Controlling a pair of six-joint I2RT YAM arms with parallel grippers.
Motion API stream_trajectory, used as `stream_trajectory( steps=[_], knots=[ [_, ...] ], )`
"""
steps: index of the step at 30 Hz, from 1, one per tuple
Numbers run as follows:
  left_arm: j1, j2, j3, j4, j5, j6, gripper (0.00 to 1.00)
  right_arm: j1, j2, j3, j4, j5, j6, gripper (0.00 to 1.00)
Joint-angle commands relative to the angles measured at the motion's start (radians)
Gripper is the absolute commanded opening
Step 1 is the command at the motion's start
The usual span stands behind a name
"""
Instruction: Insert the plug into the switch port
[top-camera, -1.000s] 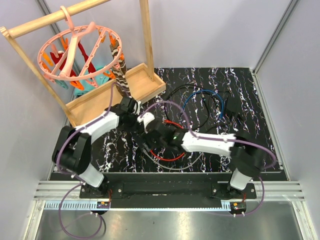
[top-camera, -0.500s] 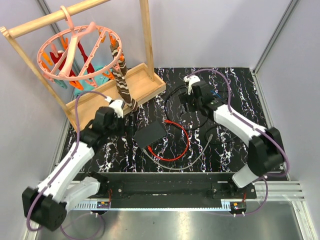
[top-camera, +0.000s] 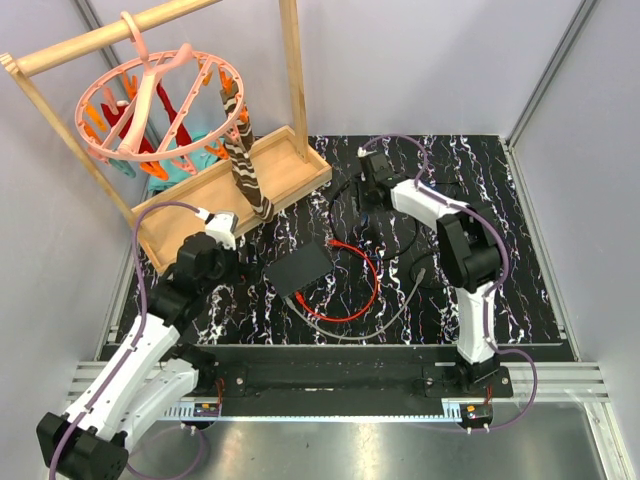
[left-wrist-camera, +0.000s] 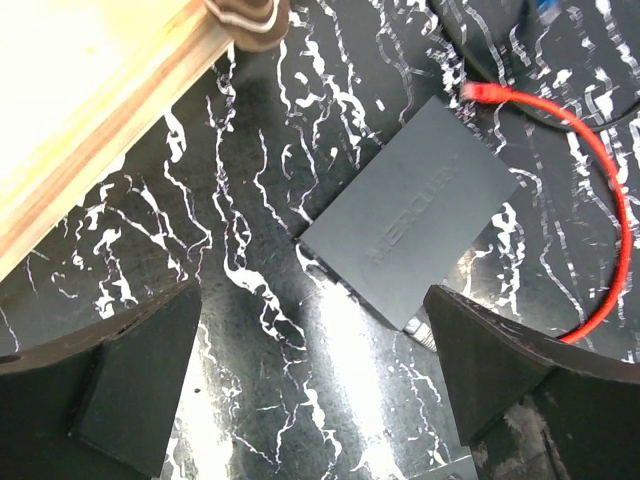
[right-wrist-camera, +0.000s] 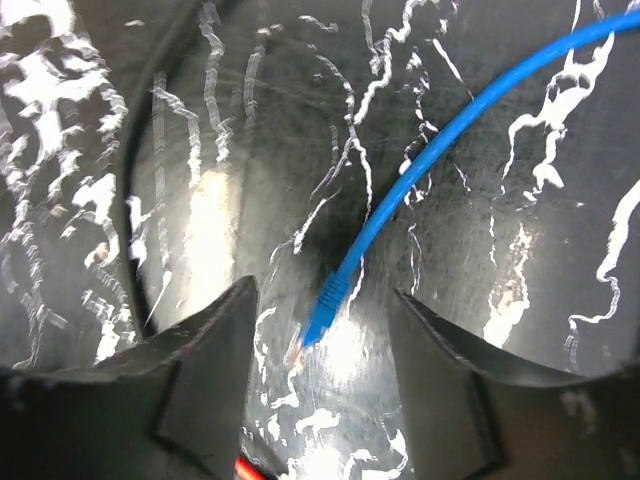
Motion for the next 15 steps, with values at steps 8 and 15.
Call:
stream_trajectory(
  steps=[8,15],
  knots=[
    [0.0,0.017,0.015,0.059,0.011,0.027,0.99,-0.012,0.136,0.133,-0.118,0.056,0.169,0.39],
    [0.0,0.025,0.012,0.067,0.068,0.021,0.99,-0.014,0.038,0.083,-0.085,0.022,0.187,0.02]
  ],
)
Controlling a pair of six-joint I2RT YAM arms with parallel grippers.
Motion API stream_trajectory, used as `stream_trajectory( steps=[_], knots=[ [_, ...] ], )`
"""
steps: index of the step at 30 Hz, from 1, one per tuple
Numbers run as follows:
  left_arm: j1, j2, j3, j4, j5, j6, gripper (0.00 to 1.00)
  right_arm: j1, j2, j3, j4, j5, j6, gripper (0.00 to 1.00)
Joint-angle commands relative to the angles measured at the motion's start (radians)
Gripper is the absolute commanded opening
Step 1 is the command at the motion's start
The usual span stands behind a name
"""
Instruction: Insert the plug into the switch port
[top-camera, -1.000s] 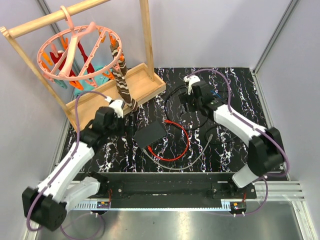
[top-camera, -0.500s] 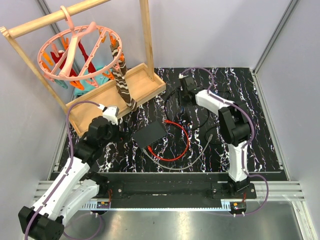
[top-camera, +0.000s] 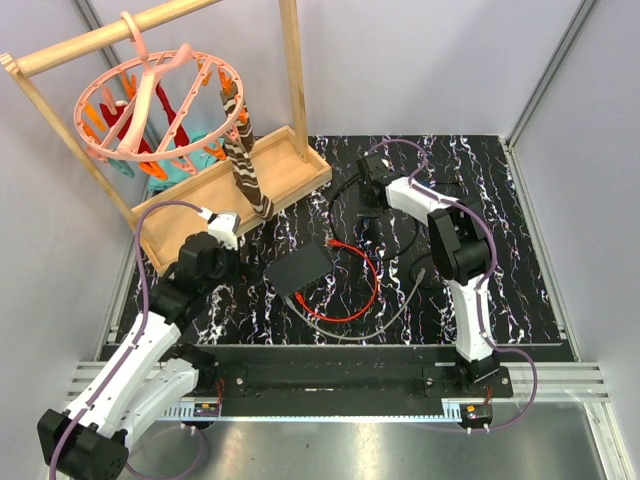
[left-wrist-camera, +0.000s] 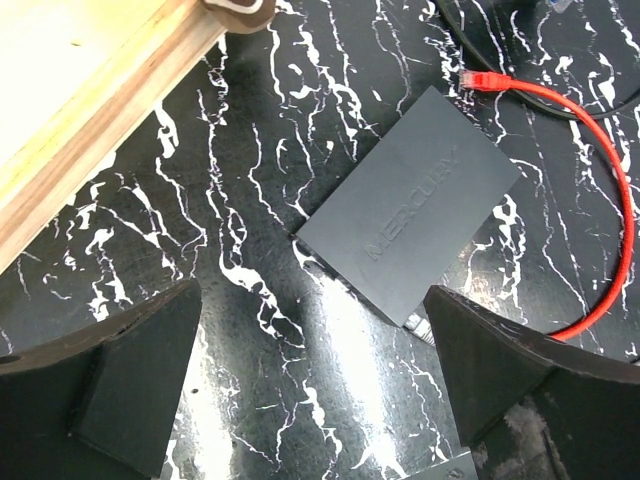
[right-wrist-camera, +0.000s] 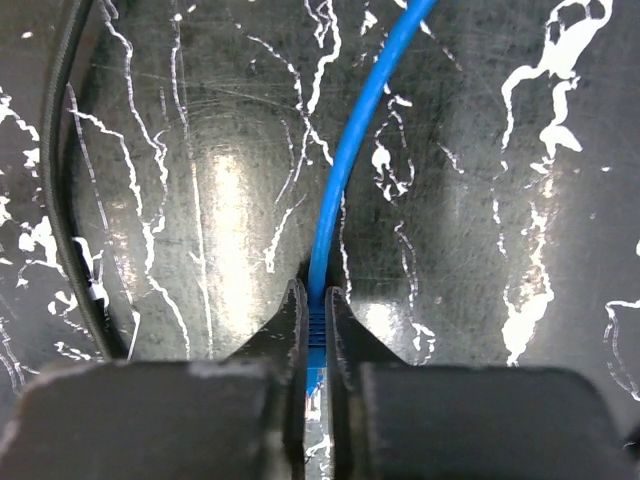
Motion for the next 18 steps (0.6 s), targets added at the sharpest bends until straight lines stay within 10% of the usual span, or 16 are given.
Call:
stream_trajectory(
  steps=[1,18],
  knots=[
    [0.0,0.001,0.012,0.068,0.061,0.011,0.99,-0.004,-0.101,-0.028,0.034,-0.031,0.018,0.0],
    [-0.015,0.021,0.02,0.181,0.268,-0.192,0.99,0.019,-0.756,-0.482,0.241,-0.169,0.144,0.0]
  ],
)
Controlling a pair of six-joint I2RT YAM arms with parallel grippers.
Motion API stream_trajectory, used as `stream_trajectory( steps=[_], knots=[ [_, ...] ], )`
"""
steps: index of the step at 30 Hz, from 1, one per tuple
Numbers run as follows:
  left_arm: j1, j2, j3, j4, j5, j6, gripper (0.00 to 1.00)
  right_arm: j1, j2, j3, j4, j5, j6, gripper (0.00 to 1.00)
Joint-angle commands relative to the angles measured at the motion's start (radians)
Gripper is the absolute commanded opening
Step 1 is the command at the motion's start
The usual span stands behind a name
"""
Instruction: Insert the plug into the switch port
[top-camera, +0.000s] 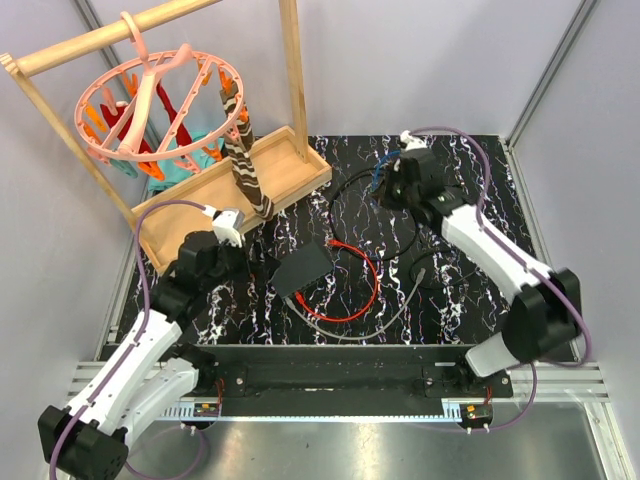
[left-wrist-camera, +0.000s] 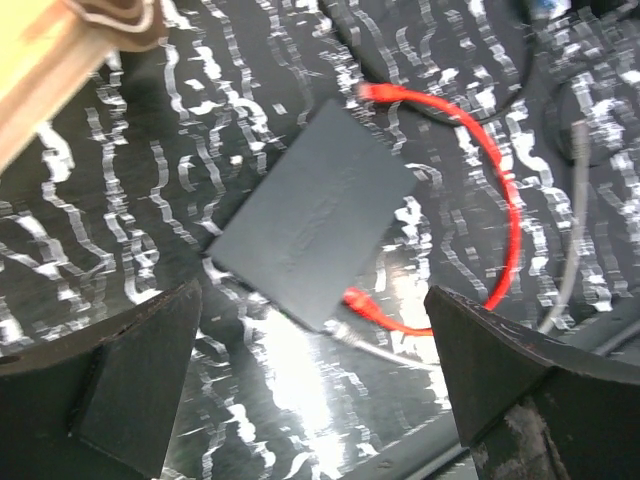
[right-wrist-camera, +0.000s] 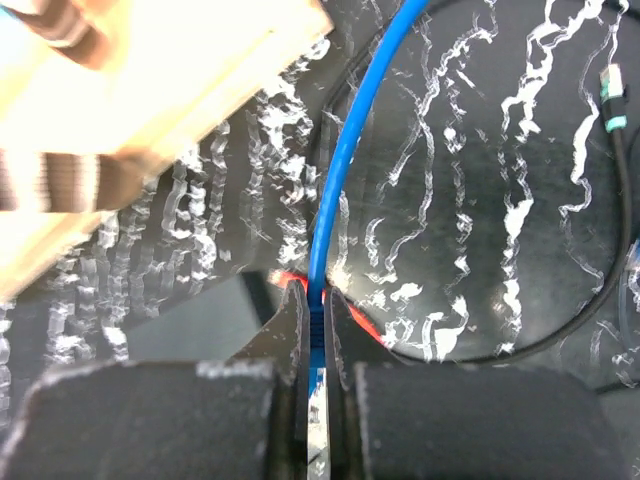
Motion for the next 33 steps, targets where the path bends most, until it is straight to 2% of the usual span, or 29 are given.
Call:
stream_trajectory(
  steps=[1,5,10,15,25,33],
  knots=[
    [-0.024,0.02,0.02,0.142,0.09,-0.139,0.99,0.026,-0.153,-0.16,0.125,-0.049,0.164,0.0],
    [-0.157,0.058,0.036,0.241,0.015,-0.216,0.99,0.095,-0.28,-0.298,0.187,0.009,0.287,0.0],
    [-0.361,0.182,0.114,0.354,-0.149,-0.246,0.98,0.195,-0.348,-0.361,0.205,0.094,0.413,0.0],
    [-0.478,0.307,0.185,0.431,-0.255,-0.245,0.96,0.247,-0.411,-0.404,0.213,0.149,0.479,0.0],
    [-0.608,0.448,0.217,0.56,-0.366,-0.259,0.89,0.276,-0.495,-0.461,0.216,0.183,0.538,0.0],
    [-0.631,0.501,0.198,0.687,-0.43,-0.271,0.71,0.279,-0.534,-0.489,0.216,0.19,0.562,0.0]
  ],
)
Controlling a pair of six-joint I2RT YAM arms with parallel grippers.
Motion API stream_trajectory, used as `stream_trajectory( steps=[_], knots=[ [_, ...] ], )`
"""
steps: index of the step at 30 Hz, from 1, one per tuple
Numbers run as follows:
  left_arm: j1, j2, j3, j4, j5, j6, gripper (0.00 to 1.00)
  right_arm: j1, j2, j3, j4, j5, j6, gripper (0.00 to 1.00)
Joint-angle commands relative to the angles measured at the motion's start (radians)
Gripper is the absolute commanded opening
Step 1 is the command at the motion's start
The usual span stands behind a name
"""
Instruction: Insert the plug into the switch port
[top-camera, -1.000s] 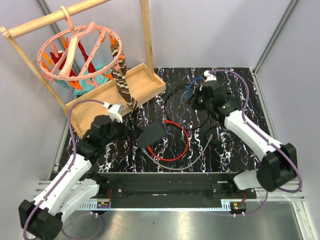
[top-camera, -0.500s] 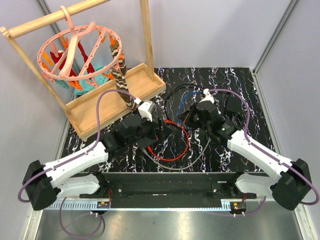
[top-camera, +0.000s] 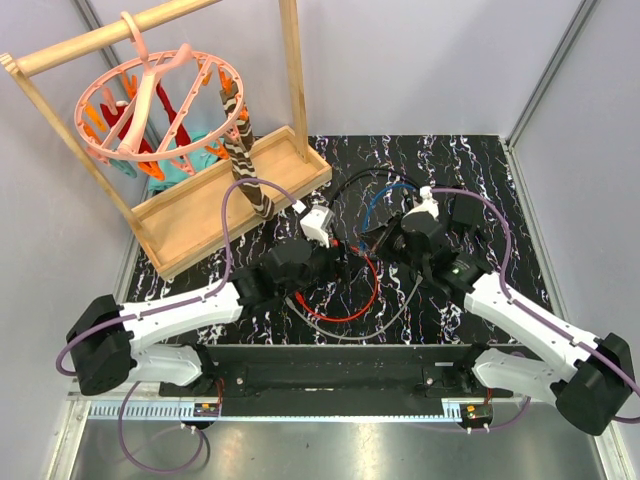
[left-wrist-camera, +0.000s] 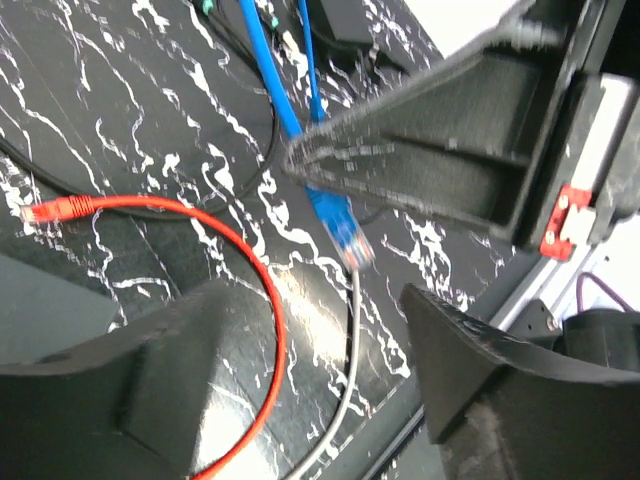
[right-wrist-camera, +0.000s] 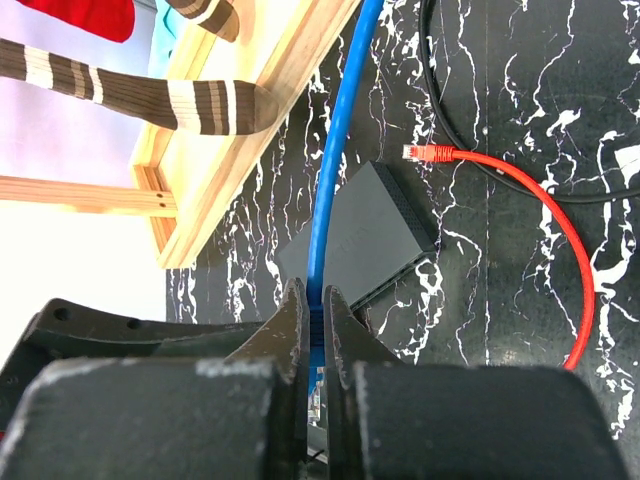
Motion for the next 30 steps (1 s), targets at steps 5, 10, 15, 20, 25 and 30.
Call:
stream_trajectory(
  steps=[5,10,15,20,25,30],
  knots=[
    [-0.005,0.043,0.058,0.162,-0.094,-0.014,0.65,0.01,-0.04,-0.006,0.046,0.034,0.038,0.0],
    [-0.007,0.077,0.065,0.162,-0.093,-0.02,0.56,0.012,-0.042,-0.005,0.051,0.031,0.042,0.0],
    [-0.007,0.074,0.057,0.186,-0.105,-0.001,0.42,0.012,-0.037,-0.011,0.06,0.013,0.049,0.0],
    [-0.004,0.052,0.049,0.202,-0.119,0.055,0.06,0.014,-0.043,-0.018,0.063,0.001,0.049,0.0],
    [0.012,0.023,0.066,0.13,-0.105,0.118,0.0,0.012,-0.091,-0.012,0.061,0.039,-0.003,0.34],
    [0.113,-0.026,0.133,0.036,-0.022,0.189,0.0,0.009,-0.144,0.075,0.003,0.08,-0.136,0.6]
  ],
)
